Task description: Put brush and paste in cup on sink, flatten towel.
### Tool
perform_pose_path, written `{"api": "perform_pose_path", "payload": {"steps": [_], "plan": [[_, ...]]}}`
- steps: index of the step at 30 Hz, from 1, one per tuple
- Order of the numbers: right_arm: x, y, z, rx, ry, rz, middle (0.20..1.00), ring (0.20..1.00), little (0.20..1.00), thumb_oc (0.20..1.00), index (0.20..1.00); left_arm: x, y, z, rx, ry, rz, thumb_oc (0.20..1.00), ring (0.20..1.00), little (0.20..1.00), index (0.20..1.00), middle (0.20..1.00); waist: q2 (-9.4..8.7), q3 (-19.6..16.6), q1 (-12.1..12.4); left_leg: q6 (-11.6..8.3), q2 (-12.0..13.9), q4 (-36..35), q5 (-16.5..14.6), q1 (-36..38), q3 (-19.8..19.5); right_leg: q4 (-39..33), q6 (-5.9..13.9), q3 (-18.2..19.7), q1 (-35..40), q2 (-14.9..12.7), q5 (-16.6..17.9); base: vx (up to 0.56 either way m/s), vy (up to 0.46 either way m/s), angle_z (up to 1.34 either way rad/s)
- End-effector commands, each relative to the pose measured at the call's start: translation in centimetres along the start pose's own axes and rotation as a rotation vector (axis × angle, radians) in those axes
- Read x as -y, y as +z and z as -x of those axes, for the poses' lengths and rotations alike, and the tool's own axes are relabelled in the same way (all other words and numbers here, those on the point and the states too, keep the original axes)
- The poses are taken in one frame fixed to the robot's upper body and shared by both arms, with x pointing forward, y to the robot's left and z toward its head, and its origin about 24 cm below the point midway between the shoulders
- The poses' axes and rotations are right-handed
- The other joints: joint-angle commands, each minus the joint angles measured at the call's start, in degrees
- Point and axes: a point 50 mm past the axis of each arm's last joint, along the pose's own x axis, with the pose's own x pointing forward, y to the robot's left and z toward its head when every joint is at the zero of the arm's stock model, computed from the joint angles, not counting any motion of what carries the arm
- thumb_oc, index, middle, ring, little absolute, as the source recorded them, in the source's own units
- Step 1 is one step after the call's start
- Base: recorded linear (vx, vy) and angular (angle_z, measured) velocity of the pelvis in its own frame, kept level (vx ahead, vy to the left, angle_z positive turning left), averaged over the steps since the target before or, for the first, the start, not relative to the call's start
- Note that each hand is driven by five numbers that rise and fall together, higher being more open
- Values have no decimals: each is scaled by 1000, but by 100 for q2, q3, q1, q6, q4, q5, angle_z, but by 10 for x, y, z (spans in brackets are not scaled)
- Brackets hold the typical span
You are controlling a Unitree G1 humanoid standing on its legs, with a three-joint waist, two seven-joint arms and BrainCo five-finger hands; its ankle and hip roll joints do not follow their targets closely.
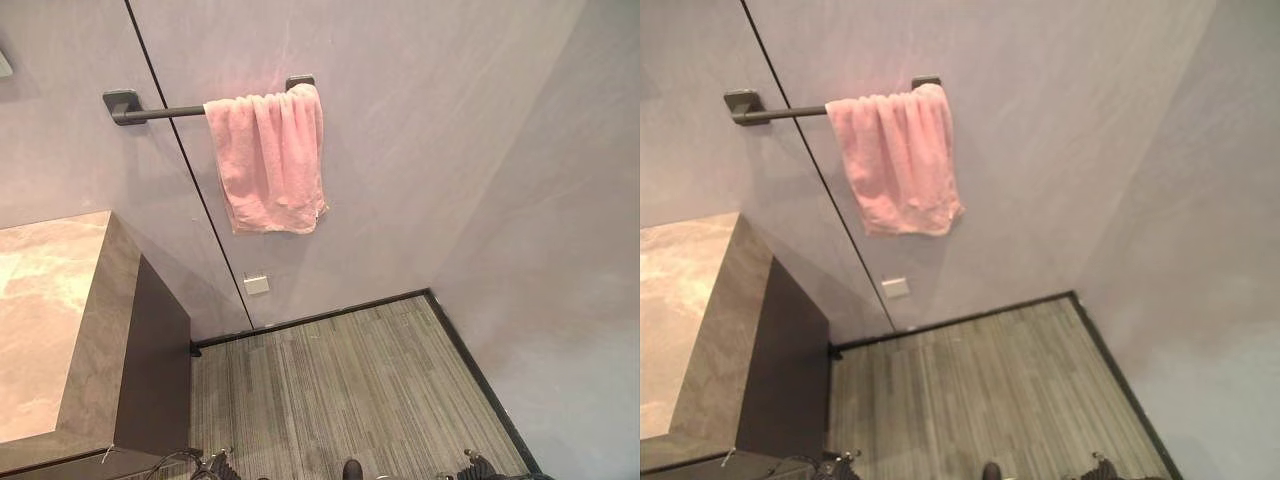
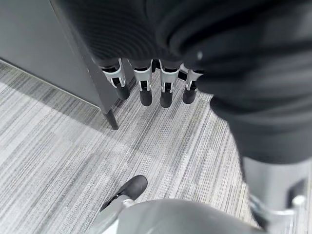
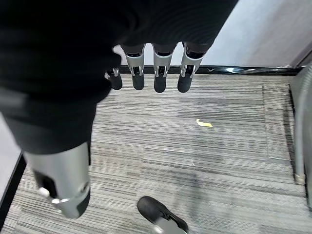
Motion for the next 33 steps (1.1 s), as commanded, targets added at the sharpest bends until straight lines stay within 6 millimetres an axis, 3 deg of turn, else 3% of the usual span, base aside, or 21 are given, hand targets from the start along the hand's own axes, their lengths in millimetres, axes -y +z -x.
{"api": "perform_pose_path", "payload": {"steps": [1,3,4,6,7,9,10,12,14,16,18,19,21,22,24,25,26,27,28,30,33], "plan": [[-5,8,-1,24,12,-12,1000,1000,1000,1000,1000,-34,-3,-5,-2,99,56,1000,1000,1000,1000,1000,-688,362,130,-29,-891,1630,1061,167,192,76,314,526,205,-554,164,-49,-118,-3],[-3,9,-1,27,6,-12,1000,1000,1000,1000,1000,-39,2,-6,6,116,74,1000,1000,1000,1000,1000,-811,598,143,39,-990,2512,1167,-413,601,81,234,456,301,-657,162,-32,-117,14],[-4,9,-1,25,8,-8,1000,1000,1000,1000,1000,-41,3,-6,7,121,84,1000,1000,1000,1000,1000,-835,643,123,105,-928,2674,1065,-586,936,107,220,407,311,-671,128,51,-86,41],[-5,-2,0,-19,0,-33,1000,1000,1000,1000,1000,-43,7,-7,17,127,84,1000,1000,1000,1000,1000,-774,641,77,243,-803,1808,711,-999,1829,3,290,272,496,-727,18,165,16,44],[-5,-5,1,-31,-3,-42,1000,1000,1000,1000,1000,-43,6,-7,16,126,76,1000,1000,1000,1000,1000,-765,624,66,292,-786,1536,640,-1120,2033,-59,324,252,553,-738,-20,212,107,79],[-3,-10,2,-45,-21,-40,1000,1000,1000,1000,1000,-41,5,-7,14,121,59,1000,1000,1000,1000,1000,-707,584,83,263,-685,985,885,-1299,2400,-150,368,230,682,-719,-89,244,171,66],[0,-12,2,-50,-43,-49,1000,1000,1000,1000,1000,-39,3,-6,6,120,50,1000,1000,1000,1000,1000,-610,553,109,118,-504,431,1355,-1431,2546,-221,421,260,881,-692,-146,329,235,13],[2,-11,2,-49,-51,-57,1000,1000,1000,1000,1000,-37,1,-6,-1,116,50,1000,1000,1000,1000,1000,-587,541,120,82,-469,232,1490,-1379,2574,-235,451,295,971,-706,-190,281,207,-16],[1,-7,1,-40,-43,-65,1000,1000,1000,1000,1000,-28,-9,-3,-37,90,55,1000,1000,1000,1000,1000,-569,341,132,201,-590,253,1294,-1169,2414,-150,584,482,1144,-827,-311,357,270,-62],[-1,-4,1,-29,-38,-98,1000,1000,1000,1000,1000,-25,-14,-2,-50,78,52,1000,1000,1000,1000,1000,-614,221,105,298,-687,327,1143,-1078,2503,-60,673,616,1222,-989,-261,350,294,-78],[-9,8,0,13,-6,-96,1000,1000,1000,1000,1000,-27,-13,-2,-40,80,35,1000,1000,1000,1000,1000,-653,117,112,490,-825,318,899,-850,2656,290,804,855,1063,-1162,-42,292,349,-42],[-13,23,-1,60,9,-64,1000,1000,1000,1000,1000,-34,-6,-4,-13,99,31,1000,1000,1000,1000,1000,-679,178,100,613,-904,331,752,-737,2721,703,875,978,832,-1228,247,147,298,-63],[-18,36,-1,104,29,-30,1000,1000,1000,1000,1000,-40,4,-6,20,115,34,1000,1000,1000,1000,1000,-670,235,148,713,-955,279,642,-570,2837,1087,948,986,615,-1302,473,131,276,-46],[-20,40,-1,119,41,-17,1000,1000,1000,1000,1000,-44,10,-7,45,126,33,1000,1000,1000,1000,1000,-647,275,149,794,-1021,162,593,-373,2848,1531,1004,905,451,-1362,778,135,264,-11],[-23,40,-1,119,50,-15,1000,1000,1000,1000,1000,-44,14,-7,61,122,21,1000,1000,1000,1000,1000,-594,335,128,876,-1071,12,549,-151,2836,2010,1026,777,273,-1393,1021,108,239,2],[-24,39,-1,117,52,-11,1000,1000,1000,1000,1000,-44,14,-7,63,119,13,1000,1000,1000,1000,1000,-561,370,110,909,-1085,-45,539,-58,2814,2255,1024,733,192,-1386,1084,148,206,15],[-25,35,0,102,55,-8,1000,1000,1000,1000,1000,-40,11,-7,51,100,-2,1000,1000,1000,1000,1000,-537,416,16,928,-1137,-134,509,84,2679,2502,1017,876,87,-1208,999,114,129,19],[-25,35,0,103,55,-8,1000,1000,1000,1000,1000,-40,11,-7,51,100,-1,1000,1000,1000,1000,1000,-522,405,22,923,-1118,-130,515,64,2684,2482,1010,876,75,-1190,1023,188,117,23],[-26,32,0,89,57,-11,1000,1000,1000,1000,1000,-36,7,-6,34,83,-12,1000,1000,1000,1000,1000,-533,405,-36,930,-1162,-197,495,191,2595,2384,936,944,-142,-997,767,131,67,36],[-27,25,1,69,55,-9,1000,1000,1000,1000,1000,-31,-2,-5,1,64,-28,1000,1000,1000,1000,1000,-511,354,-1,894,-1133,-242,453,261,2687,2037,868,623,-222,-1131,671,156,44,32],[-25,24,1,61,45,-43,1000,1000,1000,1000,1000,-25,-12,-3,-33,46,-33,1000,1000,1000,1000,1000,-525,383,-82,832,-1176,-249,365,374,2540,1296,898,644,-452,-1135,658,134,-22,1]]}}
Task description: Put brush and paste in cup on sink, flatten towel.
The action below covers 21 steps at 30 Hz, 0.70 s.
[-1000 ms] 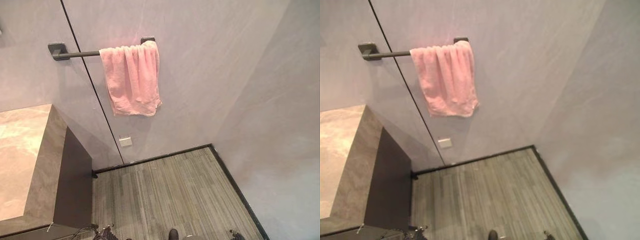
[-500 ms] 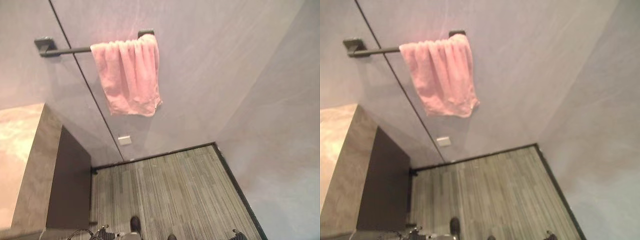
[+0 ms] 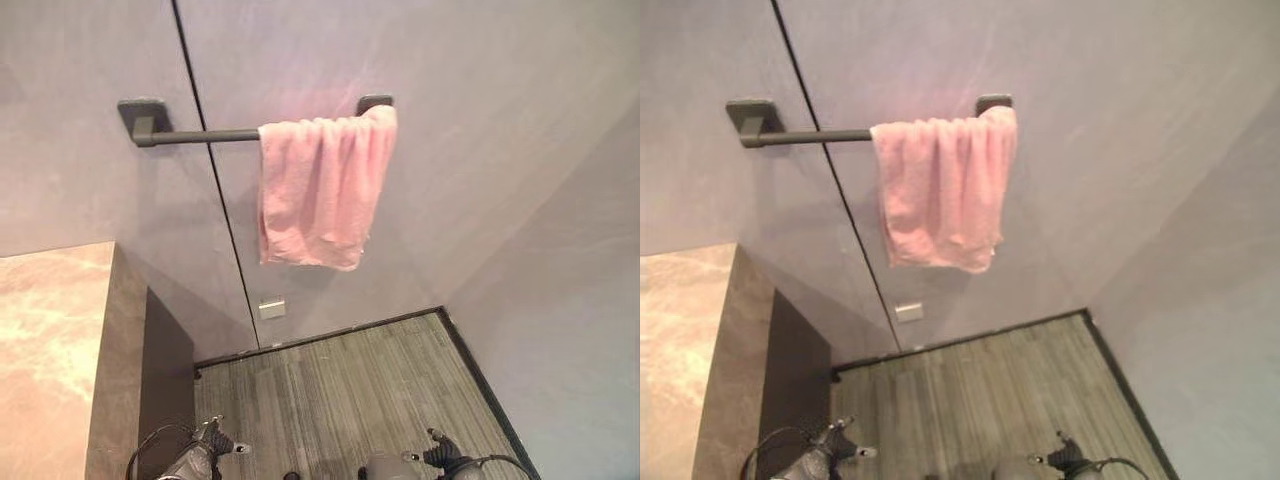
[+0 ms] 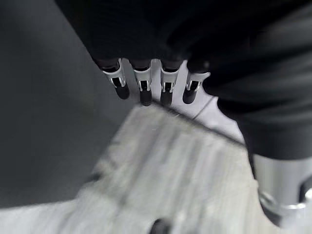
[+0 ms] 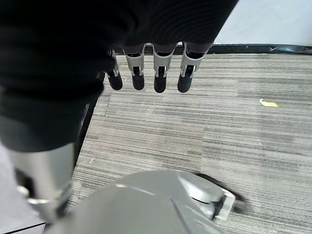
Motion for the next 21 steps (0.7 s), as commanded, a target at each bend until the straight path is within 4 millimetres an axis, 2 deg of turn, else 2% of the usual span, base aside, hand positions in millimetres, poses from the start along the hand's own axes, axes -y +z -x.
{"api": "perform_pose_path", "payload": {"steps": [1,2,3,4,6,8,10,15,21], "plan": [[-3,-23,5,-66,1,5,1000,1000,1000,1000,1000,3,-9,2,-22,-13,-13,1000,1000,1000,1000,1000,-182,-93,-134,-530,305,168,331,-395,-12,-1506,112,79,418,-91,1536,196,-89,34],[-2,-21,5,-61,-6,-22,1000,1000,1000,1000,1000,6,-15,3,-41,-23,-12,1000,1000,1000,1000,1000,-235,-62,-209,-587,254,144,236,-224,-168,-2234,249,314,339,-177,1934,151,-74,41],[-2,-21,5,-61,-6,-22,1000,1000,1000,1000,1000,6,-15,3,-41,-23,-12,1000,1000,1000,1000,1000,-235,-60,-211,-587,255,144,236,-222,-169,-2237,249,312,343,-176,1935,263,-133,50],[-1,-16,4,-49,-7,-20,1000,1000,1000,1000,1000,6,-17,4,-47,-23,-8,1000,1000,1000,1000,1000,-286,-71,-251,-632,224,170,165,-124,-293,-2567,328,598,255,-191,2206,159,-79,35],[-1,-16,3,-48,-2,-12,1000,1000,1000,1000,1000,7,-19,4,-57,-25,-3,1000,1000,1000,1000,1000,-333,-114,-243,-650,223,190,83,-19,-361,-2710,381,542,269,-229,2336,174,-89,50],[-2,-19,4,-58,7,-4,1000,1000,1000,1000,1000,9,-21,5,-64,-29,6,1000,1000,1000,1000,1000,-404,-220,-206,-681,211,220,39,17,-454,-2943,371,507,536,-294,2306,149,-99,52],[-4,-18,4,-57,18,19,1000,1000,1000,1000,1000,10,-24,6,-76,-27,25,1000,1000,1000,1000,1000,-441,-393,-139,-716,262,158,31,97,-531,-3148,351,474,734,-245,2247,160,-110,47],[3,-16,3,-49,-9,4,1000,1000,1000,1000,1000,11,-25,6,-79,-17,57,1000,1000,1000,1000,1000,-430,-586,-53,-822,417,67,107,116,-690,-3292,260,276,978,-154,2016,132,-126,20],[6,-12,2,-29,-12,11,1000,1000,1000,1000,1000,11,-25,6,-81,-18,47,1000,1000,1000,1000,1000,-394,-627,-50,-922,593,24,160,123,-798,-3218,131,157,1043,-23,1693,82,-98,12]]}}
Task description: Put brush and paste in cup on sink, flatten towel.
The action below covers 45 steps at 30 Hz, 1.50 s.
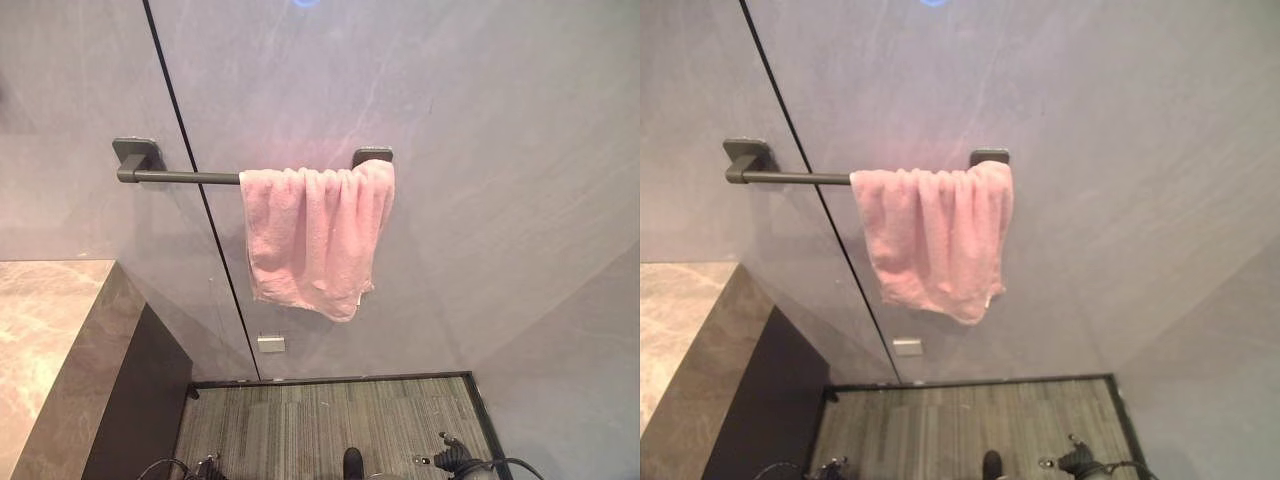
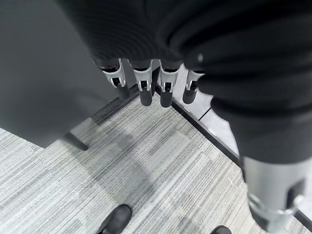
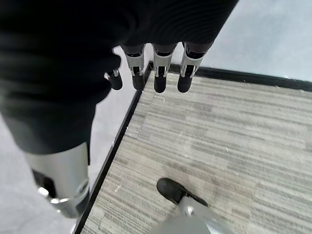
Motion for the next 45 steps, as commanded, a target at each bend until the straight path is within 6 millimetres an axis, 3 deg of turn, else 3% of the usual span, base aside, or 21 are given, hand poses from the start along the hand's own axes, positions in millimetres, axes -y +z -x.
{"api": "perform_pose_path", "payload": {"steps": [1,14,15,19,21,22,23,24,25,28,29,32,36,38,42,45], "plan": [[-8,-5,2,-2,19,14,1000,1000,1000,1000,1000,-17,-11,-1,-22,53,-40,1000,1000,1000,1000,1000,-352,-77,-38,151,-371,-235,711,-384,46,490,501,244,107,-484,-348,86,-99,4],[12,24,2,170,-51,-26,1000,1000,1000,1000,1000,-29,13,-4,84,123,14,1000,1000,1000,1000,1000,-153,26,-176,-127,-122,175,986,-516,64,557,305,100,232,-271,-627,52,-74,6],[16,28,2,188,-61,-25,1000,1000,1000,1000,1000,-30,13,-4,82,131,32,1000,1000,1000,1000,1000,-147,60,-186,-176,-88,354,1044,-582,79,541,277,91,262,-256,-648,8,-113,5],[26,21,3,182,-89,6,1000,1000,1000,1000,1000,-43,24,-5,103,176,187,1000,1000,1000,1000,1000,-271,434,-169,-597,-52,2179,1821,-1623,-17,550,44,-87,434,-294,-761,-52,-110,22],[28,20,3,176,-94,17,1000,1000,1000,1000,1000,-47,30,-6,122,190,189,1000,1000,1000,1000,1000,-309,523,-141,-628,-168,2562,1888,-1873,-160,568,23,-108,423,-322,-756,-43,-42,42],[27,9,3,125,-83,85,1000,1000,1000,1000,1000,-52,38,-6,142,204,213,1000,1000,1000,1000,1000,-314,563,-222,-491,321,2260,1889,-1967,404,564,50,-177,423,-405,-779,33,38,1],[26,4,3,106,-76,108,1000,1000,1000,1000,1000,-52,37,-6,142,204,214,1000,1000,1000,1000,1000,-262,508,-242,-483,504,1766,1860,-1846,502,552,107,-179,439,-412,-804,131,117,38],[25,1,3,92,-76,117,1000,1000,1000,1000,1000,-52,38,-6,146,206,214,1000,1000,1000,1000,1000,-222,468,-214,-469,553,1153,1798,-1586,526,540,184,-128,482,-431,-826,223,339,36],[28,0,3,87,-93,108,1000,1000,1000,1000,1000,-50,43,-6,165,213,229,1000,1000,1000,1000,1000,-31,332,-197,-499,731,-28,1839,-1351,115,611,320,44,384,-482,-908,198,338,56],[31,0,2,73,-118,58,1000,1000,1000,1000,1000,-46,48,-6,183,193,195,1000,1000,1000,1000,1000,103,191,-311,-514,644,-251,1693,-1198,192,596,401,145,390,-567,-870,131,300,-14],[32,2,2,75,-131,-7,1000,1000,1000,1000,1000,-43,49,-5,197,182,173,1000,1000,1000,1000,1000,134,102,-331,-477,503,-251,1538,-1106,293,508,493,240,410,-694,-739,118,331,-46],[29,8,1,91,-132,-57,1000,1000,1000,1000,1000,-42,49,-4,210,181,162,1000,1000,1000,1000,1000,122,61,-323,-428,413,-251,1435,-1029,443,436,574,351,411,-817,-612,36,186,-27],[24,32,2,193,-118,-72,1000,1000,1000,1000,1000,-48,54,-1,261,205,168,1000,1000,1000,1000,1000,52,102,-266,-331,266,-251,1312,-1023,580,428,719,467,323,-1003,-450,0,166,-65],[32,55,7,316,-140,-122,1000,1000,1000,1000,1000,-56,57,3,327,233,159,1000,1000,1000,1000,1000,8,147,-236,-291,217,-251,1268,-1026,617,398,807,459,302,-1109,-358,-18,119,-7],[46,68,16,416,-165,-142,1000,1000,1000,1000,1000,-67,58,13,416,235,119,1000,1000,1000,1000,1000,-34,119,-218,-261,153,-251,1208,-1005,645,305,893,422,344,-1200,-267,7,63,-3],[70,78,28,506,-203,-180,1000,1000,1000,1000,1000,-85,59,28,523,229,96,1000,1000,1000,1000,1000,-70,50,-182,-248,132,-251,1177,-967,653,245,958,369,396,-1267,-164,0,0,0]]}}
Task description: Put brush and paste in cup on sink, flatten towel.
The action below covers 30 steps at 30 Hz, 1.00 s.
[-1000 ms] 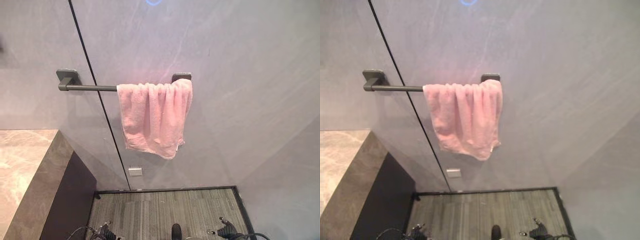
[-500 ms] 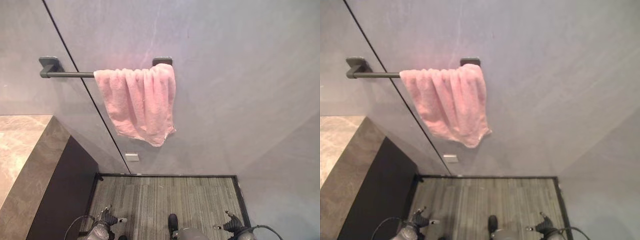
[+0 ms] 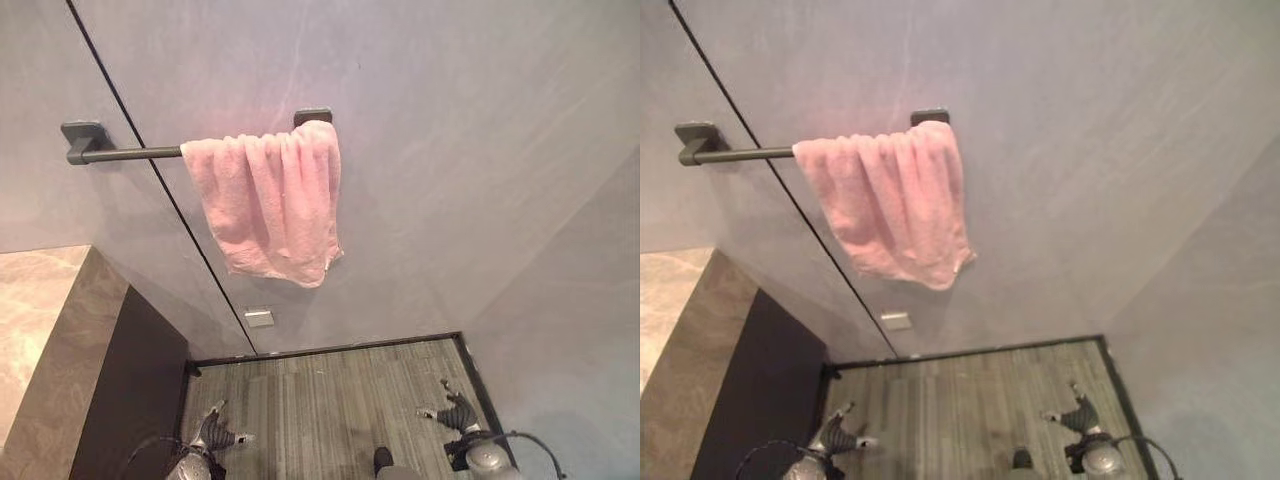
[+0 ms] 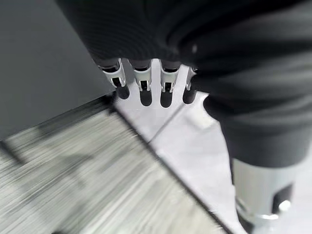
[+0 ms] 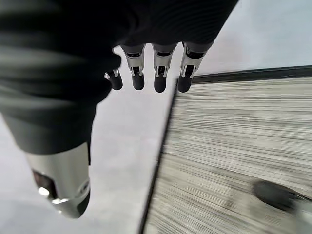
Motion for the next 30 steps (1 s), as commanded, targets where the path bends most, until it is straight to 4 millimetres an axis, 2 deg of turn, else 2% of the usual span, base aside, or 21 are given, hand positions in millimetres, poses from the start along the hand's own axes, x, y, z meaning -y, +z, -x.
{"api": "perform_pose_path", "payload": {"steps": [1,3,4,6,7,8,10,11,12,13,15,17,21,24,25,27,28,30], "plan": [[22,24,-5,114,-60,-87,1000,1000,1000,1000,1000,-40,13,0,127,22,-65,1000,1000,1000,1000,1000,-327,-96,-21,-206,130,11,317,-308,-279,-58,300,30,191,-432,446,0,0,0],[31,39,-6,184,-57,-94,1000,1000,1000,1000,1000,-55,30,5,230,32,-96,1000,1000,1000,1000,1000,-342,-136,17,-213,147,11,307,-288,-298,-78,312,13,214,-431,448,0,0,0],[41,61,-8,276,-53,-91,1000,1000,1000,1000,1000,-78,53,10,340,96,-76,1000,1000,1000,1000,1000,-389,-179,73,-230,184,11,308,-265,-325,-94,306,-22,264,-408,425,30,-25,-1],[45,83,-7,362,-42,-77,1000,1000,1000,1000,1000,-94,71,15,425,159,-59,1000,1000,1000,1000,1000,-421,-193,103,-238,220,11,310,-257,-361,-72,293,-54,284,-383,376,25,-30,1],[50,102,-6,437,-39,-66,1000,1000,1000,1000,1000,-107,87,20,498,216,-45,1000,1000,1000,1000,1000,-442,-204,146,-245,245,11,314,-256,-381,-54,279,-74,299,-365,336,15,-17,7],[50,102,-6,438,-39,-66,1000,1000,1000,1000,1000,-108,87,20,497,217,-45,1000,1000,1000,1000,1000,-443,-199,139,-246,247,11,314,-252,-383,-51,278,-77,302,-364,332,19,-13,9],[60,130,-8,526,-58,-47,1000,1000,1000,1000,1000,-130,111,28,602,307,-30,1000,1000,1000,1000,1000,-471,-211,215,-256,280,11,317,-246,-433,-46,249,-122,352,-338,269,11,-7,2],[60,130,-8,526,-57,-47,1000,1000,1000,1000,1000,-130,111,28,602,307,-30,1000,1000,1000,1000,1000,-471,-208,212,-256,280,11,317,-245,-434,-46,249,-124,355,-338,268,0,0,0],[62,141,-8,561,-57,-45,1000,1000,1000,1000,1000,-136,119,30,635,333,-19,1000,1000,1000,1000,1000,-481,-213,239,-259,286,11,319,-248,-448,-54,239,-139,366,-331,253,7,-6,12],[67,163,-8,626,-62,-25,1000,1000,1000,1000,1000,-151,138,35,709,391,-29,1000,1000,1000,1000,1000,-492,-213,292,-269,301,11,331,-270,-478,-68,221,-176,378,-316,222,4,-6,19],[71,188,-9,692,-68,-19,1000,1000,1000,1000,1000,-164,158,39,787,437,-13,1000,1000,1000,1000,1000,-503,-179,339,-285,312,11,354,-326,-507,-82,212,-223,361,-307,214,-21,0,14],[71,215,-8,761,-63,-4,1000,1000,1000,1000,1000,-173,175,36,832,465,32,1000,1000,1000,1000,1000,-516,-114,365,-301,331,11,394,-407,-546,-83,206,-251,317,-297,220,-41,2,4],[67,258,-4,863,-46,23,1000,1000,1000,1000,1000,-189,206,37,910,547,14,1000,1000,1000,1000,1000,-529,53,416,-335,348,11,495,-654,-606,-86,191,-292,157,-283,266,-69,9,15],[65,286,-1,919,-56,41,1000,1000,1000,1000,1000,-197,227,37,963,585,43,1000,1000,1000,1000,1000,-520,181,432,-341,345,11,569,-886,-654,-90,187,-292,-33,-280,321,-71,20,5],[66,287,-1,920,-58,40,1000,1000,1000,1000,1000,-198,228,37,965,586,43,1000,1000,1000,1000,1000,-519,184,430,-340,345,11,572,-898,-657,-87,187,-294,-44,-280,322,-43,19,5],[67,313,3,966,-74,44,1000,1000,1000,1000,1000,-209,249,43,1022,636,76,1000,1000,1000,1000,1000,-511,310,448,-345,326,11,633,-1114,-683,-110,198,-300,-235,-294,406,-85,41,3],[68,315,3,969,-76,44,1000,1000,1000,1000,1000,-210,250,43,1025,639,77,1000,1000,1000,1000,1000,-509,314,444,-344,325,11,641,-1140,-687,-106,199,-301,-262,-294,411,-90,59,1],[69,341,9,1011,-97,66,1000,1000,1000,1000,1000,-219,268,49,1084,674,135,1000,1000,1000,1000,1000,-514,404,460,-349,298,11,698,-1359,-702,-163,210,-267,-434,-322,524,-49,65,4]]}}
